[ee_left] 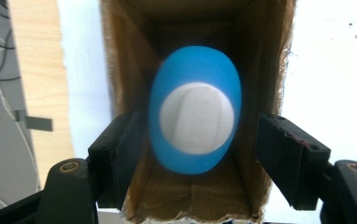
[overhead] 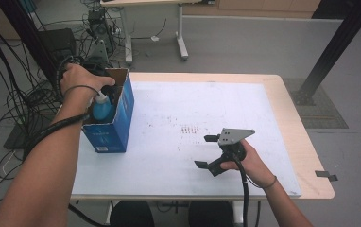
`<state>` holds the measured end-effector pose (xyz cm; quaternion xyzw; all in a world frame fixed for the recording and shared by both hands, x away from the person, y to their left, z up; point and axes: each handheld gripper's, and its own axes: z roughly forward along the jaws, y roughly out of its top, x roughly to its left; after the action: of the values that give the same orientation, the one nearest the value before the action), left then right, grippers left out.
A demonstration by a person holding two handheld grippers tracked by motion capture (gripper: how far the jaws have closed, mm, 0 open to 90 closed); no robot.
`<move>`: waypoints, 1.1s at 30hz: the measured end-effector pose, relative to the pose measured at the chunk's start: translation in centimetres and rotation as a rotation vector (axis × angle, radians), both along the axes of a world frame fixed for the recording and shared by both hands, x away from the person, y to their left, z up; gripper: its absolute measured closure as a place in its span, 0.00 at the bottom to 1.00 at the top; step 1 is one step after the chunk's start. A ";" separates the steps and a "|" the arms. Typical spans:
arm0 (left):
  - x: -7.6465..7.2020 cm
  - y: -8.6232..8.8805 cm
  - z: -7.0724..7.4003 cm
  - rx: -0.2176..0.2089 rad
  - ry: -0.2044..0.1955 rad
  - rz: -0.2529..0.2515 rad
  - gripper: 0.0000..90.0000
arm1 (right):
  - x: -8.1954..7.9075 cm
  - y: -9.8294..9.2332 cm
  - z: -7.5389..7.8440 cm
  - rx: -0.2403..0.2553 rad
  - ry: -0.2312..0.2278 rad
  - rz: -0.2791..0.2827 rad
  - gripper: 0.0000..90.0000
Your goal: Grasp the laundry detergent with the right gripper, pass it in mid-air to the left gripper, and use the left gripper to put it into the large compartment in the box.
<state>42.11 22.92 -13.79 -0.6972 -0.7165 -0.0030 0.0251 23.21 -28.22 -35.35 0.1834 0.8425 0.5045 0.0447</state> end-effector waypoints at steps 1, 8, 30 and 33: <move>0.0 0.1 0.2 -0.004 0.000 0.002 0.34 | 0.0 0.0 0.1 -0.001 -0.001 0.002 0.05; -0.5 0.1 1.9 -0.015 -0.022 -0.015 0.30 | 0.1 -0.2 0.2 -0.001 0.001 -0.006 0.05; -1.8 -1.2 6.8 -0.028 -0.067 -0.078 0.10 | 0.9 -1.0 1.5 -0.032 0.001 -0.038 0.05; -2.0 -1.7 6.9 -0.043 -0.073 -0.110 0.09 | 1.2 -1.1 1.8 -0.044 0.009 -0.049 0.05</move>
<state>40.07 21.18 -6.87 -0.7353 -0.6774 -0.0144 -0.0161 24.38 -29.31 -33.50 0.2053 0.8488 0.4838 0.0574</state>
